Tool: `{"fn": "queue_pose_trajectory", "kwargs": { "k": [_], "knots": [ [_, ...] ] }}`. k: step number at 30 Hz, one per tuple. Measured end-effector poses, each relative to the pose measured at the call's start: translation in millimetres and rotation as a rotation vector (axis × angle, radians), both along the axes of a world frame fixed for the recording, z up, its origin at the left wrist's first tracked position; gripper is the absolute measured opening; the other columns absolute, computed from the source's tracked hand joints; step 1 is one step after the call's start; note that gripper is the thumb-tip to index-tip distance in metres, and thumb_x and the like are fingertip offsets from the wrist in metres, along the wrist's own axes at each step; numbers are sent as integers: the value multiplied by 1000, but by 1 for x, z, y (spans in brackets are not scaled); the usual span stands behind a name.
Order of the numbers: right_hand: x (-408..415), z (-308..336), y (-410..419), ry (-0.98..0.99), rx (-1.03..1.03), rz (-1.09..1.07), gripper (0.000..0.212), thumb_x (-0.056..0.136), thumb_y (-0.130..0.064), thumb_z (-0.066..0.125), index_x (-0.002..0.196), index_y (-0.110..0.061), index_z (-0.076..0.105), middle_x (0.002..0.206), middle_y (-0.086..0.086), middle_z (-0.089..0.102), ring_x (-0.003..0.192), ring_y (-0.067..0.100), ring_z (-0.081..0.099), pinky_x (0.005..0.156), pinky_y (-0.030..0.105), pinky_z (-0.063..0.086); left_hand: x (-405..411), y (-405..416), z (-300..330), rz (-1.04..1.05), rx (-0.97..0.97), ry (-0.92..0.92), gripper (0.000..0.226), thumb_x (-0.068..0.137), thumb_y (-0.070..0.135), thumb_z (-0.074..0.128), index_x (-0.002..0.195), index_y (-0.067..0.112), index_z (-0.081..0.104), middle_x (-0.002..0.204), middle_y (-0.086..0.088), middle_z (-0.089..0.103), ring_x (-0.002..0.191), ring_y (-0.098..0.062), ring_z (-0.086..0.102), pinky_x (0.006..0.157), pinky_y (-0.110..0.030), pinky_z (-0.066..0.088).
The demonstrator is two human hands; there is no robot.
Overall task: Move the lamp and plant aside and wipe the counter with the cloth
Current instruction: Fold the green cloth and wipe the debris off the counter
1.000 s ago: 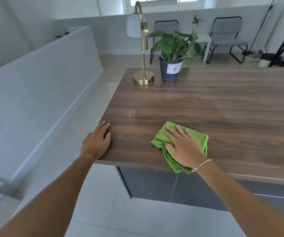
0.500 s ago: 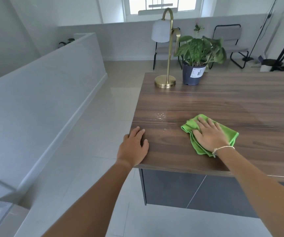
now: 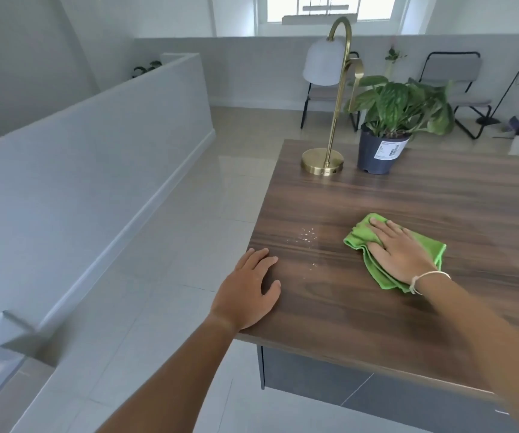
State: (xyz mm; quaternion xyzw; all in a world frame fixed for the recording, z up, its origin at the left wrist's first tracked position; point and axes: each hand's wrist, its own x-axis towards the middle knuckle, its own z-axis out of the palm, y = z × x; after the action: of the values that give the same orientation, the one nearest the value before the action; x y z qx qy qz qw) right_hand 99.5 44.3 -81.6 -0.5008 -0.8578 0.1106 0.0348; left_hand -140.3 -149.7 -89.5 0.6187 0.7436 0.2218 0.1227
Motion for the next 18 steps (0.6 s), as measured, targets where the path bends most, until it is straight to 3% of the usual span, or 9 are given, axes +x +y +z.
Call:
{"fn": "queue_pose_trajectory", "kwargs": {
  "k": [4,8,13,16,18],
  "knots": [
    [-70,2,31,-20,-2,82,53,97,-34,26,148,-26,18,160,-6,11,148,20,6,120,38,3,1,1,3,24,7,-20,48,91,39,44,137,32,37,152,16,27,143,-3,10,110,-24,25],
    [-111,-3,13,-10,-2,334,51,98,-36,24,148,-29,17,160,-9,10,148,18,4,121,37,2,2,-1,4,46,8,-21,44,91,38,45,135,34,40,150,18,30,142,-1,13,106,-19,21],
    [-38,-5,-26,36,48,648,68,81,-55,4,145,-36,16,150,-27,1,144,3,-3,114,19,-12,2,-3,7,81,19,-40,41,92,36,45,133,34,44,148,19,33,141,1,16,106,-13,15],
    [6,2,-13,36,-17,597,58,80,-56,7,137,-44,10,146,-30,3,141,-2,-2,114,18,-9,3,-2,8,80,13,-35,41,92,36,44,133,33,43,149,18,33,141,-1,17,107,-16,16],
    [6,4,8,34,-12,503,62,81,-56,10,140,-39,12,148,-25,5,145,5,4,115,22,-5,5,-2,8,85,17,-24,41,92,37,44,133,33,43,148,17,33,141,-1,18,107,-18,18]
  ]
}}
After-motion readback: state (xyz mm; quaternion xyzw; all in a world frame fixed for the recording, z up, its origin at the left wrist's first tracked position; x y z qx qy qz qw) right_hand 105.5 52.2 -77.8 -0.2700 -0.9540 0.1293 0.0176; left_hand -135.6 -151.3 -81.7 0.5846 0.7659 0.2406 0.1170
